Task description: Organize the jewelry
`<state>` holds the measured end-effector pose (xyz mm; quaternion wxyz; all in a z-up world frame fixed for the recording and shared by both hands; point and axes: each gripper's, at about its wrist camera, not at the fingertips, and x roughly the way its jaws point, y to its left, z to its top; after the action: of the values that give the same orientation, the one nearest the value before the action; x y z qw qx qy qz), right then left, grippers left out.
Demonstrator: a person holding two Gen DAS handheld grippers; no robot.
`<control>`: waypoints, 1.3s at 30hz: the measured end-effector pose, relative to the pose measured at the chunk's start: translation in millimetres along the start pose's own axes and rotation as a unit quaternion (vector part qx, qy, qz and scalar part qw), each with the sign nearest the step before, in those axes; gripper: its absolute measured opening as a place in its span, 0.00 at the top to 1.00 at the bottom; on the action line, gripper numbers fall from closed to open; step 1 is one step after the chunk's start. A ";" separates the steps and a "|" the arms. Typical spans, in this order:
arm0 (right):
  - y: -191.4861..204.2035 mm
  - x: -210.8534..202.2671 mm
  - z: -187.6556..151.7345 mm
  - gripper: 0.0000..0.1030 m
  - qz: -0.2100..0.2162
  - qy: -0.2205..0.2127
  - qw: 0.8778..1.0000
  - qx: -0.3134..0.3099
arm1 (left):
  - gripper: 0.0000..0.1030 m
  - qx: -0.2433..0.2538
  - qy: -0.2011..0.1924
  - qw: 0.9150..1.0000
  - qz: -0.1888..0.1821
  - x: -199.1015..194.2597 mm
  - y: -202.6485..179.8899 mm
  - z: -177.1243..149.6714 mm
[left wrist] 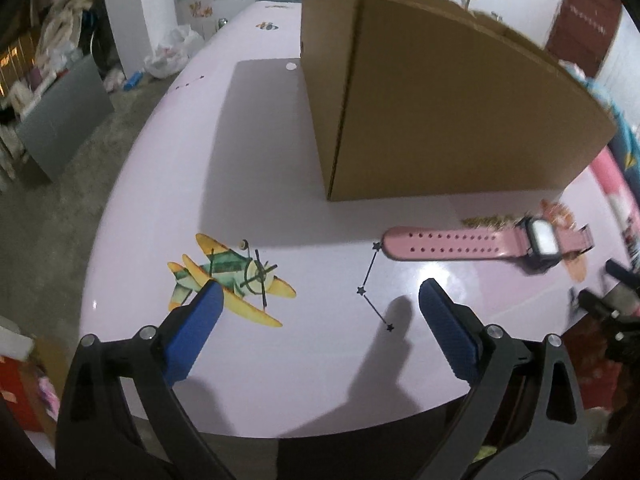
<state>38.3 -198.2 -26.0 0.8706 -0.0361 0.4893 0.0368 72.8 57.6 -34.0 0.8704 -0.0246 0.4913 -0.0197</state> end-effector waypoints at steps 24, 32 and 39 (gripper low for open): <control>0.6 7.0 -0.2 0.06 -0.007 -0.008 1.000 -0.017 | 0.07 0.011 -0.001 0.999 0.030 2.8 -5.6 1.7; -0.6 9.0 -0.8 0.06 -0.006 -0.008 1.000 -0.017 | 0.07 0.016 0.020 0.999 0.024 7.8 -4.7 8.2; -1.3 11.9 1.6 0.06 -0.005 0.000 1.000 -0.017 | 0.07 0.015 0.024 0.999 0.023 11.4 -2.8 9.5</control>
<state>46.0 -199.0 -35.3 0.8702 -0.0530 0.4882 0.0405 86.8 54.4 -38.7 0.8587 0.0004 0.5124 -0.0075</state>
